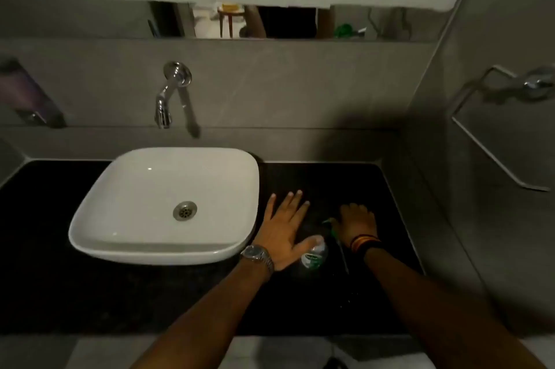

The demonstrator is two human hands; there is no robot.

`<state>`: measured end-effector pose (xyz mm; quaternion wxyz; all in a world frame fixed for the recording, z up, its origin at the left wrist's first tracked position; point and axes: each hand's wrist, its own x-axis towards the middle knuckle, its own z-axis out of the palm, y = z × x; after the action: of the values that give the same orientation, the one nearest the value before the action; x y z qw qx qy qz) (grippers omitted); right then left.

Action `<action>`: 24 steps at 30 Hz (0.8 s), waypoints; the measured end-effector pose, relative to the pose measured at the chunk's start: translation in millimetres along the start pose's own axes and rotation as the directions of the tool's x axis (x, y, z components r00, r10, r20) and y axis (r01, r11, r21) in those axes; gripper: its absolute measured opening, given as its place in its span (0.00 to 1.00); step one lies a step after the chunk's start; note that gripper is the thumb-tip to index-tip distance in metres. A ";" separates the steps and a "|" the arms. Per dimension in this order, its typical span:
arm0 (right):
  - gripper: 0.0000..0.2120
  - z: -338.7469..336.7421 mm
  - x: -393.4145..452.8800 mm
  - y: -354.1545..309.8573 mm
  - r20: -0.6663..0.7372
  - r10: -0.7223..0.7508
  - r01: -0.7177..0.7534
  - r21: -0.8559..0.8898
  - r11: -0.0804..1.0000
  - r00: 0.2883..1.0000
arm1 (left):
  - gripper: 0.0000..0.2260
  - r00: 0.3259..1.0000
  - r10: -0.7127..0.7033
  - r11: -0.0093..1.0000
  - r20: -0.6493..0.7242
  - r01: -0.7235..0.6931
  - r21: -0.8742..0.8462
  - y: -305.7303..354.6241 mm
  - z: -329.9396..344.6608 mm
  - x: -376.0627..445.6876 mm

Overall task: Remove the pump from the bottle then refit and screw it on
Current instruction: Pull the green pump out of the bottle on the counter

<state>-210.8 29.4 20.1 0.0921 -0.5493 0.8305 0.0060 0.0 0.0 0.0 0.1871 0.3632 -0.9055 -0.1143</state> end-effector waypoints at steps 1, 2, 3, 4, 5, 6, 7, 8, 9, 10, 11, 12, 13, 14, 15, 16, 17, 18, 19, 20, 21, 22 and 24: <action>0.21 4.8 2.8 3.1 0.106 0.046 -0.052 0.053 0.997 0.993 | 0.37 0.999 0.004 1.000 0.054 -0.002 -0.030 0.9 6.0 -2.9; 0.20 6.7 4.9 3.5 0.193 0.094 -0.117 0.113 0.987 0.977 | 0.39 0.994 0.005 0.998 0.110 0.002 -0.061 1.0 11.6 -4.1; 0.19 9.8 4.9 4.6 0.250 0.124 -0.167 0.160 0.973 0.960 | 0.42 0.990 -0.017 0.996 0.142 0.030 -0.084 2.6 16.5 -7.3; 0.18 11.2 5.7 5.2 0.282 0.157 -0.215 0.186 0.959 0.946 | 0.44 0.986 -0.028 0.991 0.164 0.049 -0.128 3.8 22.5 -9.6; 0.18 15.0 9.3 4.3 0.289 0.161 -0.223 0.197 0.955 0.944 | 0.44 0.984 -0.041 0.982 0.173 0.071 -0.175 5.8 26.7 -9.0; 0.19 17.0 12.0 2.9 0.303 0.166 -0.234 0.204 0.950 0.938 | 0.44 0.984 -0.050 0.969 0.173 0.089 -0.231 8.8 29.1 -7.7; 0.21 21.2 17.2 2.5 0.302 0.176 -0.242 0.198 0.950 0.937 | 0.42 0.981 -0.072 0.954 0.177 0.120 -0.275 10.6 31.1 -6.4; 0.22 21.4 20.2 0.7 0.311 0.193 -0.258 0.185 0.948 0.931 | 0.40 0.981 -0.088 0.943 0.175 0.139 -0.303 10.9 32.2 -4.8; 0.24 24.9 25.7 0.1 0.318 0.205 -0.270 0.175 0.947 0.926 | 0.36 0.976 -0.109 0.927 0.189 0.169 -0.335 12.0 33.9 -4.0; 0.25 25.7 30.6 -0.8 0.327 0.213 -0.278 0.167 0.946 0.921 | 0.33 0.973 -0.122 0.913 0.194 0.187 -0.364 12.9 36.5 -3.5; 0.25 28.5 34.8 -1.3 0.319 0.213 -0.273 0.155 0.949 0.923 | 0.29 0.970 -0.140 0.896 0.200 0.210 -0.390 13.6 37.4 -2.9; 0.25 29.9 37.7 -2.2 0.313 0.214 -0.270 0.146 0.952 0.925 | 0.27 0.965 -0.161 0.878 0.207 0.236 -0.417 13.4 38.7 -2.9; 0.26 31.2 40.2 -2.1 0.295 0.206 -0.260 0.155 0.953 0.933 | 0.25 0.958 -0.189 0.860 0.215 0.267 -0.435 12.7 39.2 -2.7; 0.26 30.5 40.7 -1.4 0.278 0.199 -0.254 0.177 0.951 0.940 | 0.25 0.951 -0.218 0.845 0.219 0.297 -0.446 11.3 39.8 -3.0; 0.26 27.6 41.0 -0.1 0.258 0.189 -0.247 0.216 0.945 0.948 | 0.24 0.943 -0.245 0.830 0.226 0.325 -0.454 10.4 40.1 -3.4; 0.24 21.3 40.3 1.1 0.244 0.181 -0.245 0.267 0.932 0.953 | 0.25 0.937 -0.265 0.817 0.228 0.344 -0.463 9.6 41.1 -3.5; 0.22 13.7 38.8 3.1 0.219 0.156 -0.224 0.337 0.915 0.963 | 0.25 0.929 -0.282 0.804 0.240 0.365 -0.469 9.8 41.0 -3.5; 0.19 5.2 36.0 4.5 0.170 0.130 -0.191 0.419 0.888 0.977 | 0.25 0.921 -0.299 0.788 0.248 0.385 -0.481 10.9 40.9 -3.1; 0.17 -3.6 30.9 6.6 0.097 0.111 -0.145 0.511 0.847 0.989 | 0.24 0.913 -0.320 0.763 0.255 0.408 -0.502 12.1 40.8 -3.0; 0.15 -14.3 22.1 8.1 0.008 0.109 -0.092 0.600 0.795 0.994 | 0.23 0.904 -0.340 0.730 0.260 0.428 -0.533 13.0 40.8 -3.5; 0.13 -25.8 9.5 9.8 -0.088 0.105 -0.019 0.671 0.741 0.991 | 0.22 0.894 -0.359 0.690 0.269 0.448 -0.568 14.0 41.6 -4.6; 0.12 -38.0 -6.0 10.4 -0.177 0.091 0.066 0.721 0.690 0.980 | 0.22 0.884 -0.373 0.652 0.280 0.465 -0.599 15.3 42.2 -6.3; 0.11 -58.7 -39.4 9.7 -0.292 0.072 0.201 0.798 0.568 0.954 | 0.24 0.867 -0.392 0.587 0.309 0.494 -0.641 16.0 44.2 -10.2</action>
<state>-213.3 62.7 83.2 0.2123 -0.4685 0.7212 -0.4641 -21.7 21.6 -37.0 0.2144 0.4696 -0.6831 -0.5166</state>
